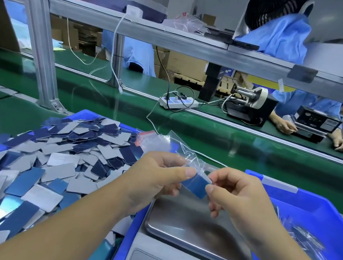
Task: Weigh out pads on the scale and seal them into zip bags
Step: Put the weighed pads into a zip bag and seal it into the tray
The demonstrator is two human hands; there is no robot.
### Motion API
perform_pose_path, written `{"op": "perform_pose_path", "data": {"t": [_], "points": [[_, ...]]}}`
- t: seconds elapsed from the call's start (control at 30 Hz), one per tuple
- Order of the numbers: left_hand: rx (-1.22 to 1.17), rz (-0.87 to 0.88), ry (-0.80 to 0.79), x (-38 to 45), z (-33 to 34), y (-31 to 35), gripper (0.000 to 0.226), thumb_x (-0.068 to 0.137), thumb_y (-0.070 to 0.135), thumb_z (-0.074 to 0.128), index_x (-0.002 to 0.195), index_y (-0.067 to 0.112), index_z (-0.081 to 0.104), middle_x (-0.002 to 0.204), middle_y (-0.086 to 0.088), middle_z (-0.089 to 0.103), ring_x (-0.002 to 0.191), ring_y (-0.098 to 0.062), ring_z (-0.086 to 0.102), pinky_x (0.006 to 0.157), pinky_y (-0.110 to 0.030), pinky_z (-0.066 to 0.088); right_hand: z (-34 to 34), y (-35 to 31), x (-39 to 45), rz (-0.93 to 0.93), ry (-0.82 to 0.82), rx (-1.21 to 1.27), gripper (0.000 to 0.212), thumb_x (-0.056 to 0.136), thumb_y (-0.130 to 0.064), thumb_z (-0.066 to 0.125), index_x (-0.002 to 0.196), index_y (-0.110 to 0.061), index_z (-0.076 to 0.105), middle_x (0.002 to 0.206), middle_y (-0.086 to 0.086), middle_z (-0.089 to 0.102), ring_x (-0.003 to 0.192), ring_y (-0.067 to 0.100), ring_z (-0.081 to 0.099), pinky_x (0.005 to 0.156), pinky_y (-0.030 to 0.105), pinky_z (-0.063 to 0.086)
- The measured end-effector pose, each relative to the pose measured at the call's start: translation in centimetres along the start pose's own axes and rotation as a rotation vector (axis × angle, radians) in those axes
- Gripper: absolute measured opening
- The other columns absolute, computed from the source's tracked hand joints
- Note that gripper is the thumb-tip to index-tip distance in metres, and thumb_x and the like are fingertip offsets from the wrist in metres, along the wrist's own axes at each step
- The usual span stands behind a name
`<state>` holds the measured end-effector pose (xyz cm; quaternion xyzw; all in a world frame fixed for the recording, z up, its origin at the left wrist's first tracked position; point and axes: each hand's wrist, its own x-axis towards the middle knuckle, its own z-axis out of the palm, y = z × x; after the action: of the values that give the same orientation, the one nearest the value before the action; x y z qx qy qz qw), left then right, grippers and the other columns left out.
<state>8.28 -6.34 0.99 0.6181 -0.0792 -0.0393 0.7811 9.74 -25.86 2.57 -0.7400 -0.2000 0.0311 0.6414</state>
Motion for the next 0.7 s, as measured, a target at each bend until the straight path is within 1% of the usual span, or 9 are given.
{"op": "perform_pose_path", "data": {"t": [0.07, 0.13, 0.23, 0.33, 0.37, 0.47, 0.57, 0.63, 0.7], "points": [[0.016, 0.018, -0.012, -0.1, 0.0, 0.0, 0.017, 0.072, 0.026, 0.078, 0.085, 0.015, 0.078, 0.085, -0.009, 0.065, 0.061, -0.013, 0.053, 0.055, -0.022, 0.046, 0.0, -0.1, -0.1, -0.008, -0.010, -0.004, 0.003, 0.072, -0.007, 0.070, 0.075, -0.008, 0.068, 0.055, 0.008, 0.058, 0.045, 0.019, 0.053, 0.046, 0.025, 0.047], [0.068, 0.044, -0.028, -0.1, 0.2, -0.2, 0.014, 0.074, 0.024, 0.076, 0.088, 0.021, 0.078, 0.081, -0.004, 0.067, 0.060, -0.012, 0.052, 0.055, -0.021, 0.044, 0.1, 0.0, -0.1, -0.015, -0.006, -0.005, 0.010, 0.071, -0.011, 0.067, 0.079, -0.005, 0.068, 0.055, 0.008, 0.059, 0.045, 0.019, 0.053, 0.045, 0.027, 0.048], [0.135, 0.072, -0.070, -0.2, 0.4, -0.5, 0.017, 0.076, 0.022, 0.076, 0.093, 0.022, 0.077, 0.075, 0.001, 0.066, 0.058, -0.009, 0.050, 0.053, -0.021, 0.041, 0.3, 0.4, -0.1, -0.028, 0.033, 0.020, 0.009, 0.076, 0.000, 0.073, 0.081, -0.004, 0.066, 0.055, 0.008, 0.059, 0.045, 0.020, 0.054, 0.045, 0.029, 0.048], [0.148, 0.083, -0.054, -0.2, 0.7, -0.6, 0.005, 0.076, 0.023, 0.077, 0.080, 0.027, 0.077, 0.064, 0.006, 0.060, 0.057, -0.009, 0.049, 0.051, -0.022, 0.040, 0.5, 0.7, -0.1, -0.011, 0.079, 0.029, 0.015, 0.085, 0.012, 0.065, 0.082, -0.003, 0.066, 0.054, 0.008, 0.058, 0.045, 0.019, 0.053, 0.045, 0.029, 0.047], [0.116, 0.073, -0.046, -0.1, 0.7, -0.6, 0.003, 0.076, 0.024, 0.076, 0.076, 0.027, 0.076, 0.063, 0.006, 0.059, 0.056, -0.010, 0.047, 0.051, -0.022, 0.040, 0.5, 0.7, 0.0, -0.001, 0.084, 0.046, 0.015, 0.086, 0.012, 0.063, 0.082, -0.002, 0.066, 0.054, 0.009, 0.058, 0.045, 0.019, 0.053, 0.044, 0.028, 0.047], [0.036, 0.045, -0.020, 0.1, 0.5, -0.4, 0.007, 0.078, 0.027, 0.074, 0.081, 0.024, 0.079, 0.069, 0.004, 0.061, 0.058, -0.010, 0.046, 0.051, -0.020, 0.039, 0.4, 0.6, 0.2, 0.013, 0.099, 0.106, 0.014, 0.087, 0.012, 0.061, 0.082, 0.000, 0.067, 0.053, 0.014, 0.057, 0.044, 0.020, 0.052, 0.043, 0.026, 0.046], [0.099, 0.057, -0.030, 0.2, 0.6, -0.6, 0.004, 0.077, 0.027, 0.075, 0.073, 0.026, 0.076, 0.064, 0.003, 0.060, 0.056, -0.011, 0.048, 0.052, -0.022, 0.042, 0.5, 0.6, 0.1, 0.015, 0.110, 0.137, 0.016, 0.088, 0.011, 0.061, 0.081, -0.002, 0.067, 0.054, 0.013, 0.058, 0.045, 0.021, 0.052, 0.043, 0.026, 0.046], [0.143, 0.067, -0.019, 0.2, 0.7, -0.9, 0.008, 0.075, 0.029, 0.078, 0.070, 0.026, 0.074, 0.063, 0.000, 0.058, 0.057, -0.013, 0.048, 0.053, -0.023, 0.042, 0.7, 0.8, 0.0, 0.030, 0.078, 0.128, 0.017, 0.088, 0.011, 0.061, 0.081, -0.003, 0.067, 0.055, 0.010, 0.058, 0.046, 0.021, 0.053, 0.044, 0.027, 0.047], [0.117, 0.062, -0.024, 0.1, 0.7, -1.0, 0.013, 0.071, 0.034, 0.080, 0.076, 0.023, 0.076, 0.070, -0.003, 0.062, 0.059, -0.013, 0.048, 0.054, -0.023, 0.041, 0.8, 0.8, 0.0, 0.026, 0.014, 0.075, 0.018, 0.089, 0.010, 0.063, 0.081, -0.006, 0.067, 0.057, 0.009, 0.059, 0.047, 0.021, 0.054, 0.045, 0.029, 0.048]]}}
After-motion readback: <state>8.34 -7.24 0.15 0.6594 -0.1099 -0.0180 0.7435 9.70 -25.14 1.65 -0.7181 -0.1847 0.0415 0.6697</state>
